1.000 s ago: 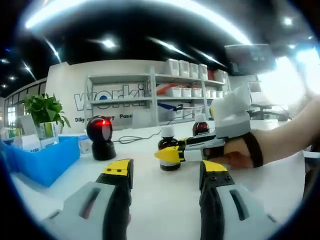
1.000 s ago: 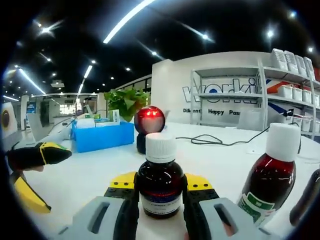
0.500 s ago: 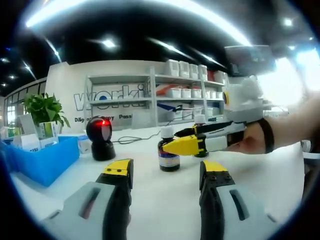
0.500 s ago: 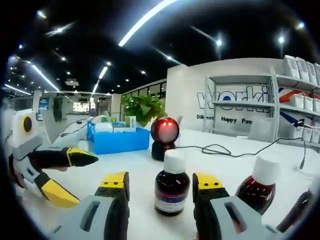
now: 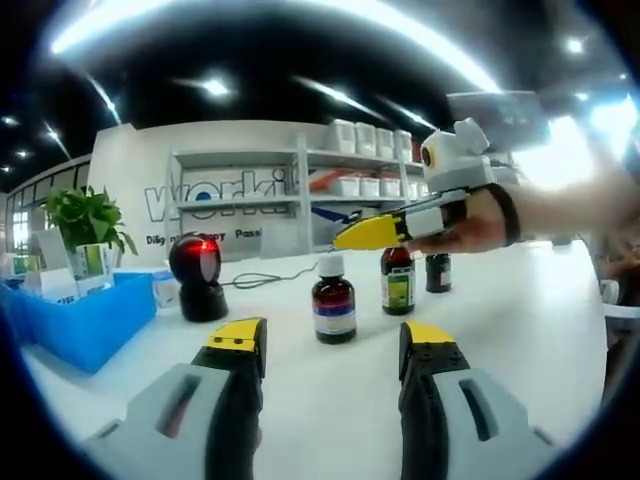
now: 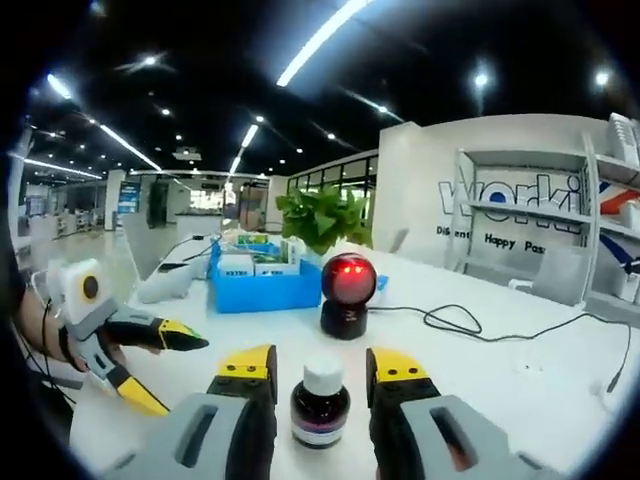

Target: Rotate the medicine bottle to make it face forward pick up the medicine bottle inspect the drug traceability code place the medicine on the table

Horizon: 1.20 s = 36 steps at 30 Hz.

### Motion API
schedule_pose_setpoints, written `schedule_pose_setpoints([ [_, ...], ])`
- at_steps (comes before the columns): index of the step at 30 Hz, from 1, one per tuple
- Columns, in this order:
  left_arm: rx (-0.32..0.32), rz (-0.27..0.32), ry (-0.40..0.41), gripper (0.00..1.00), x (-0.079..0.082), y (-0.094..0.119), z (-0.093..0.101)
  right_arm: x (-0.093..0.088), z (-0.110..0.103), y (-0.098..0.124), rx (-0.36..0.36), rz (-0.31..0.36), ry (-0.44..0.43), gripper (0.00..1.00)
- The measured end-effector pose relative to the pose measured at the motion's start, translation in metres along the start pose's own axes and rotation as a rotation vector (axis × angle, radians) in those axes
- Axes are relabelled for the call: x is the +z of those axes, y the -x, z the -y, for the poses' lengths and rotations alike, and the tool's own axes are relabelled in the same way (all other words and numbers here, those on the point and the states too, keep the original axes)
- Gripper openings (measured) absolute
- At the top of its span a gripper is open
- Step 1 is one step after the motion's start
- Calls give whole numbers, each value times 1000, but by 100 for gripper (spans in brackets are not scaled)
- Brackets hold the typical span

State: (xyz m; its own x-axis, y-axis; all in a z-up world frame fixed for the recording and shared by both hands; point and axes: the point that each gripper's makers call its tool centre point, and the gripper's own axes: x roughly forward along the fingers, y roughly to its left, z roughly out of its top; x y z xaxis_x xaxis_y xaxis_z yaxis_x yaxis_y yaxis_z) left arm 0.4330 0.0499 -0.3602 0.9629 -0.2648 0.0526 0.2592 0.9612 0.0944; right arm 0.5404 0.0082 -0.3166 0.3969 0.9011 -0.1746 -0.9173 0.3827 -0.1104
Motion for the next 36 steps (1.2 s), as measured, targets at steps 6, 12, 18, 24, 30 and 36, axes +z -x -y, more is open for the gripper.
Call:
schedule_pose_setpoints([
  [6, -5, 0, -3, 44, 0, 0, 1, -3, 0, -8, 14, -15, 9, 24],
  [12, -8, -2, -7, 44, 0, 0, 2, -9, -12, -11, 14, -34, 42, 24],
  [18, -10, 0, -8, 44, 0, 0, 3, -13, -4, -23, -8, -50, 76, 20],
  [24, -8, 0, -8, 44, 0, 0, 3, -10, -1, -24, -39, -56, 88, 15],
  [30, -6, -1, -11, 44, 0, 0, 2, -11, -1, -23, -111, -53, 72, 14],
  [36, 0, -3, -12, 44, -1, 0, 1, -11, -1, -22, -238, -55, 39, 14],
])
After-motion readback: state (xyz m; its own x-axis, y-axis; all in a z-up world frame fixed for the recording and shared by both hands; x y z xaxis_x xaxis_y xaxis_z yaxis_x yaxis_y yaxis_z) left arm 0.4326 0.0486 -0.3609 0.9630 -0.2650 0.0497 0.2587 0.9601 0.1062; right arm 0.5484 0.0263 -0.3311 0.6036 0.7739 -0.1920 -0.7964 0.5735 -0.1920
